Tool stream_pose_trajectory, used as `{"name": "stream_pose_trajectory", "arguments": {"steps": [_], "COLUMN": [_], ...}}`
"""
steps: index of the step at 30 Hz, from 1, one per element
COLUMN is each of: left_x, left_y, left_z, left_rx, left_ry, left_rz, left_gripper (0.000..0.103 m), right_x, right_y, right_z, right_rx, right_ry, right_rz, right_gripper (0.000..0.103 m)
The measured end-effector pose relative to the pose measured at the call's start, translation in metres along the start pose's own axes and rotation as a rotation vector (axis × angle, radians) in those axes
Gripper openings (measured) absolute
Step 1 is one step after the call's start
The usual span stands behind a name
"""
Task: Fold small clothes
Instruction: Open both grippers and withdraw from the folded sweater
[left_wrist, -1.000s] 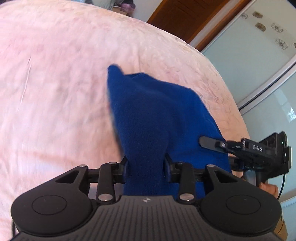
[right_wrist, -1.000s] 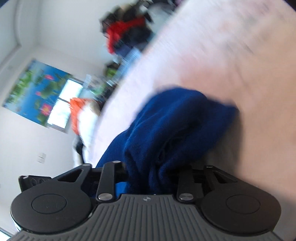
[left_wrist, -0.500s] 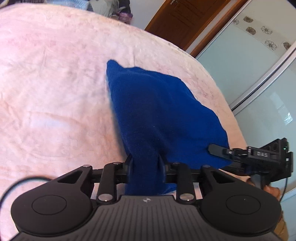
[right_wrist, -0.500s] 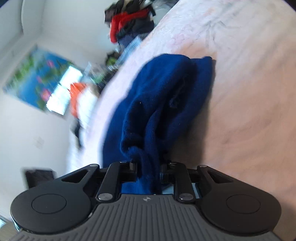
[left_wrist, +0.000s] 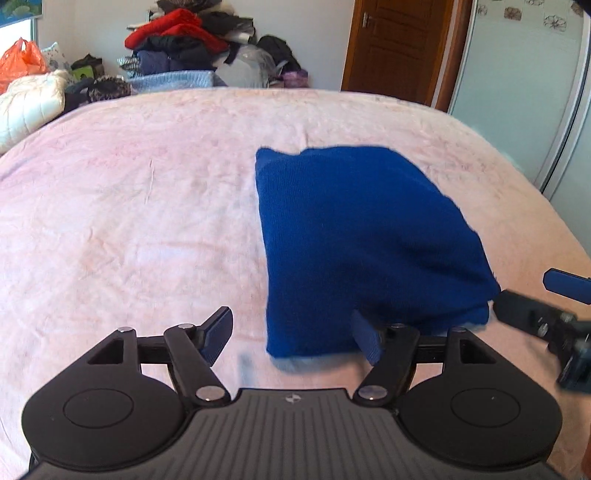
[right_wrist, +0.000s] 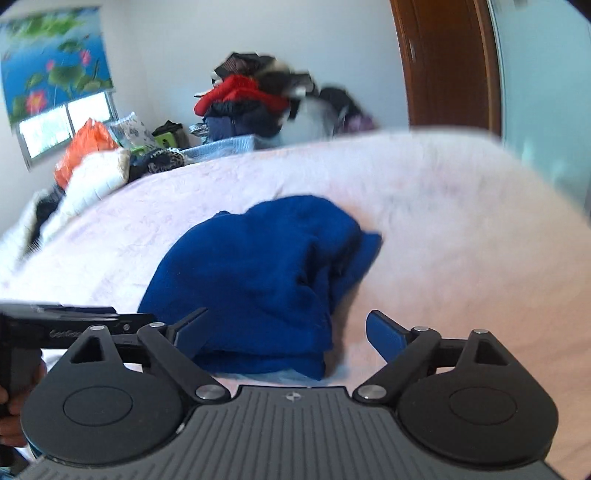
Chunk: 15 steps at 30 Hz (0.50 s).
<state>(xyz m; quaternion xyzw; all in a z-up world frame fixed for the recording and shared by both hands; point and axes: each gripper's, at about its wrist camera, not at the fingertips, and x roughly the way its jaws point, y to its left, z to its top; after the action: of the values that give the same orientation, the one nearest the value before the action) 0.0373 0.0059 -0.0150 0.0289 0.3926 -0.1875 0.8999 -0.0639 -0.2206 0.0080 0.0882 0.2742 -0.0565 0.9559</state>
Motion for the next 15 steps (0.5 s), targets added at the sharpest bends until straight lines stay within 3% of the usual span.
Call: {"name": "stream_pose_trajectory", "arguments": {"steps": [2, 7, 15], "left_x": [0.0, -0.002, -0.008], "left_y": [0.0, -0.003, -0.002], "left_z": [-0.005, -0.019, -0.031], "left_rx": [-0.015, 0.004, -0.016], "left_ry": [0.011, 0.009, 0.005], "left_rz": [0.005, 0.087, 0.118], "left_gripper": [0.071, 0.076, 0.077], "right_x": [-0.002, 0.007, 0.021], "right_y": [0.013, 0.038, 0.059], "right_z": [-0.004, -0.011, -0.024], "right_rx": [-0.047, -0.085, -0.011], "right_ry": [0.003, 0.041, 0.1], "right_rz": [-0.039, -0.099, -0.084], "right_gripper": [0.101, 0.103, 0.103]}}
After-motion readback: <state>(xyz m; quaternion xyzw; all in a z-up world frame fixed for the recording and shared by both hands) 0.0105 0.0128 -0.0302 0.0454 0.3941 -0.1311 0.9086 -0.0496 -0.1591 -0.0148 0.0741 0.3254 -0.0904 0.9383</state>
